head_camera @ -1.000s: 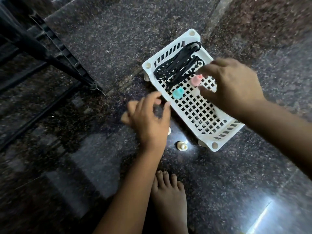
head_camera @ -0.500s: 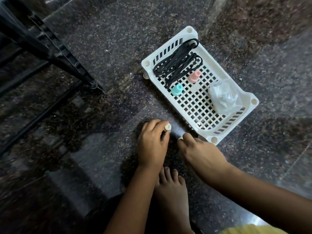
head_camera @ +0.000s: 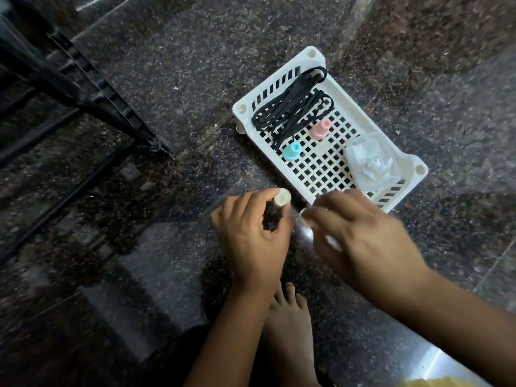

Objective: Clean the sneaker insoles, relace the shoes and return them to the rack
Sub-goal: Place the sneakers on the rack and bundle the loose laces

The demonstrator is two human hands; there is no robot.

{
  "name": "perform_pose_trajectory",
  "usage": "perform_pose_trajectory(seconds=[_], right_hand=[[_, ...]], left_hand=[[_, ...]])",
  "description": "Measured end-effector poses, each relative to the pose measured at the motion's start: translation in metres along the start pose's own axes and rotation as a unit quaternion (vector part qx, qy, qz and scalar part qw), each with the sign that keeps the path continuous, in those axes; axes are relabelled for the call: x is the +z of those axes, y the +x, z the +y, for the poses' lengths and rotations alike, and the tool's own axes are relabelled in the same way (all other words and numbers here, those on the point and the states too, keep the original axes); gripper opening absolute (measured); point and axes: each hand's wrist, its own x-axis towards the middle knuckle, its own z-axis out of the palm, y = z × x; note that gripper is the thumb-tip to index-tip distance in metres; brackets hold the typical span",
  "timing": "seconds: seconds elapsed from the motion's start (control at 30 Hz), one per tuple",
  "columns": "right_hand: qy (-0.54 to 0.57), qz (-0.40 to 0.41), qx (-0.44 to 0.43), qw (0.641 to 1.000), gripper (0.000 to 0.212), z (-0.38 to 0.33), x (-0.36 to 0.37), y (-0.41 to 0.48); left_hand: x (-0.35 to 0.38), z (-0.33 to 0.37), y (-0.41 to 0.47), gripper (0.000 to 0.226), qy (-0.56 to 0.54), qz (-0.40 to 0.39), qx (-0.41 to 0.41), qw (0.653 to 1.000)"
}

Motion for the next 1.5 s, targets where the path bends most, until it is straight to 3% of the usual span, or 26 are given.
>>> perform_pose_trajectory(seconds=[0.13,0.37,0.87,1.5], right_hand=[[-0.041,0.028,0.047,0.998,0.016,0.034,-0.018,0.019],[-0.112,0.043,0.107,0.987,0.016,0.086,0.005,0.043],[-0.174,-0.002,0.118,0.978,0.016,0.095,0.02,0.05],[-0.168,-0.009,0.116,0.979,0.021,0.098,0.024,0.055]], left_hand=[[0.011,0.028,0.015,0.015,-0.013,0.018,-0.001,1.0],[0.048,0.041,0.031,0.02,0.035,-0.04,-0.003,0.999],[0.065,0.043,0.027,0.027,0.094,-0.088,-0.029,0.991],[0.066,0.039,0.021,0.032,0.129,-0.103,-0.007,0.986]])
